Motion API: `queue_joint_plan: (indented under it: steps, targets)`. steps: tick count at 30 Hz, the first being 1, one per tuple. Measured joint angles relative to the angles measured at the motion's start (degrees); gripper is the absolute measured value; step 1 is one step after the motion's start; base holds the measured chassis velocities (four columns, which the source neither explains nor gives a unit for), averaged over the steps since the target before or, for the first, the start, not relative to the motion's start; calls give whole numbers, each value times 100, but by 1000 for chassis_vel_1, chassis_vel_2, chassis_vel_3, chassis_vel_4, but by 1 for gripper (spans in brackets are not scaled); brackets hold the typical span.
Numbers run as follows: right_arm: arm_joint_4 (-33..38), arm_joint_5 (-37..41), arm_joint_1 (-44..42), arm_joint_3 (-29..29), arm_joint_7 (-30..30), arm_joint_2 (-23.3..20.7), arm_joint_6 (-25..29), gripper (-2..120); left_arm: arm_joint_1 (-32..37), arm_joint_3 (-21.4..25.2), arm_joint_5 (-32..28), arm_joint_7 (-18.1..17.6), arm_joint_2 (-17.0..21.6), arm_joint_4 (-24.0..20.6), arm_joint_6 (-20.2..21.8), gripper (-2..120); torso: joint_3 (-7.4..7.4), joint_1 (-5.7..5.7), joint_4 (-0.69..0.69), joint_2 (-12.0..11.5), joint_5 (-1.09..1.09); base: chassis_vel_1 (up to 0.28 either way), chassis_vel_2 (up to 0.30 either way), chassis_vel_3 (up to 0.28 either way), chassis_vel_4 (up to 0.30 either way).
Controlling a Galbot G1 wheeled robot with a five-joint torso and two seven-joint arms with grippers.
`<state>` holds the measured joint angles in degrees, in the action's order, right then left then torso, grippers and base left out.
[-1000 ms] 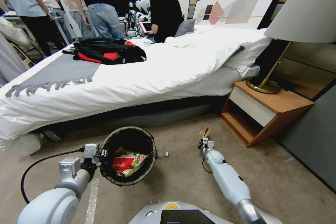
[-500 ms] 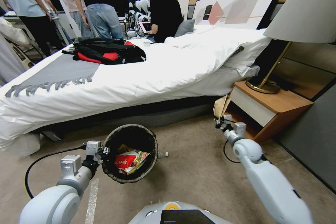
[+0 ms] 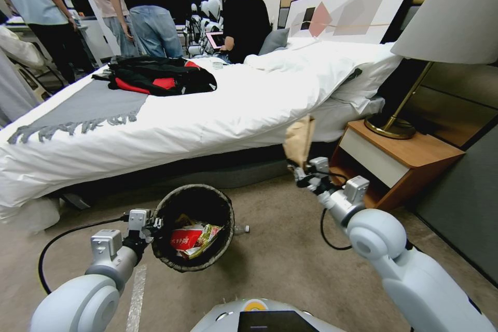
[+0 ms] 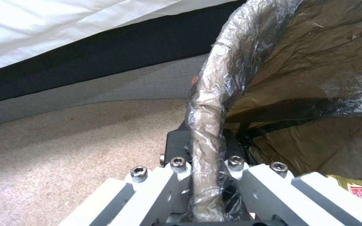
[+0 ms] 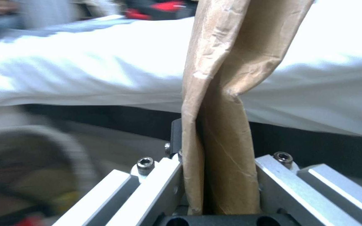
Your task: Pick up the trash bin, then pick up the garbage from the floor and place it into the trash bin.
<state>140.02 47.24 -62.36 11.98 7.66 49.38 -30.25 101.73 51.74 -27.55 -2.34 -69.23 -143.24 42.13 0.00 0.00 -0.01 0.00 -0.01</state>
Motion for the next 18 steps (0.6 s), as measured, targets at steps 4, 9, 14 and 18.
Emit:
queue_joint_plan:
  steps: [4,9,14,18]
  targets:
    - [-34,25,303,-552,-105,5,-12,3,2,-29,36,-4,-7,0,0,1,0,0,1,0,0,0,0,0,0]
    - [-266,-43,597,-1168,-120,138,-4,3,-4,-51,60,-6,-20,0,1,1,0,0,1,0,0,0,0,0,0]
    - [-606,-112,896,-2046,-13,433,-17,2,-32,-57,65,-9,-39,0,1,1,0,0,1,0,0,0,0,0,0]
    - [-723,-122,930,-2404,37,528,-79,2,-47,-56,66,-9,-50,0,0,1,0,0,0,0,0,0,0,0,0]
